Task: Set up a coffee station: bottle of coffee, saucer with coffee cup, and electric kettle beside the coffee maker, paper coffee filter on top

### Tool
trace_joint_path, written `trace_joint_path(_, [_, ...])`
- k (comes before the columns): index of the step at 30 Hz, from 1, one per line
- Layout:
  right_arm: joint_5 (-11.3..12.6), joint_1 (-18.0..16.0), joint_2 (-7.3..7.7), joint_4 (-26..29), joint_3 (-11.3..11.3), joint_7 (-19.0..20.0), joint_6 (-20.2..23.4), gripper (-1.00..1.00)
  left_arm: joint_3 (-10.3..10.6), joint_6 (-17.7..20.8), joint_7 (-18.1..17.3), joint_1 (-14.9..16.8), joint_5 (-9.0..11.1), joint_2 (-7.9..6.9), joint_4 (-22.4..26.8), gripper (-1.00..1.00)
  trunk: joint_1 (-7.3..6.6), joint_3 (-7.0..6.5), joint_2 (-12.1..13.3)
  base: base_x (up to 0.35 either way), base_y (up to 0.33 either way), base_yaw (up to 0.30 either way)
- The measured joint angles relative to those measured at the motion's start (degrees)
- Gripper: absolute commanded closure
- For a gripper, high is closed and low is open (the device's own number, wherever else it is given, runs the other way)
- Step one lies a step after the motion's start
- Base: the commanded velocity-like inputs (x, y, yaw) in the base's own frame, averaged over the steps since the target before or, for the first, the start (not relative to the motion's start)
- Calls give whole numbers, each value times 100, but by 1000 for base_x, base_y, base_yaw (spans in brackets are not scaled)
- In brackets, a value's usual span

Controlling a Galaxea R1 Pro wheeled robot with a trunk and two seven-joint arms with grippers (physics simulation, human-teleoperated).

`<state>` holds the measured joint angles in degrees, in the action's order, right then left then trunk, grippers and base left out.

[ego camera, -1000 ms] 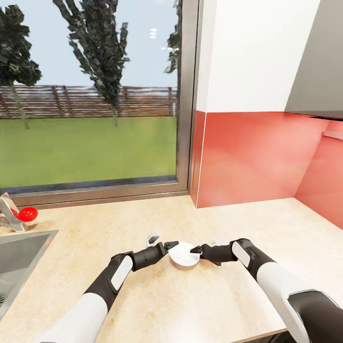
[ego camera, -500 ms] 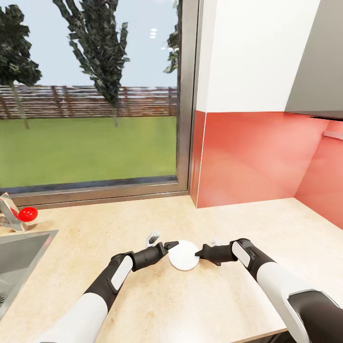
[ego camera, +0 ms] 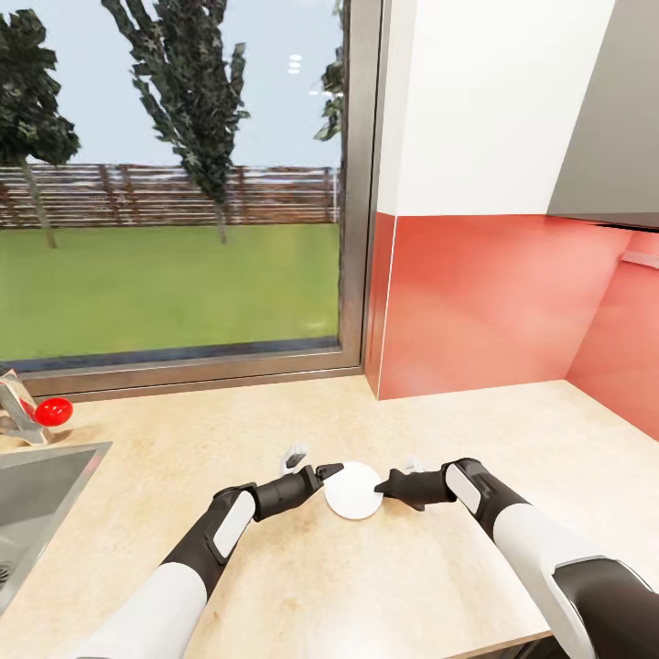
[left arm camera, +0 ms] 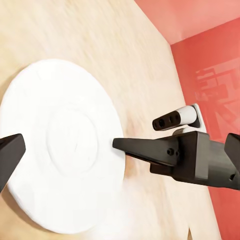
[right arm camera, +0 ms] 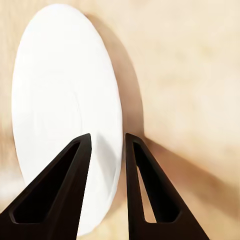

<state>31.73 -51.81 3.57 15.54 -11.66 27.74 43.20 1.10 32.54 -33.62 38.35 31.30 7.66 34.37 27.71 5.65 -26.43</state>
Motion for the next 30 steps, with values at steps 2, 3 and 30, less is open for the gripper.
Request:
trace_joint_path(2, [3,1,0,1,0,1,1,100,0,1,1,0,0,-1,5,-100,0,0,0,0,0,0])
trace_joint_path(3, [1,0,0,0,-1,0,3,100,0,2,-1,0,0,-1,5,-100,0,0,0,0,0,0])
trace_joint_path(30, [-150,2,22,582,-27,-22,-13,100,40,61,-16,10,-75,-752,1712,-100,1,2,3,0,0,0])
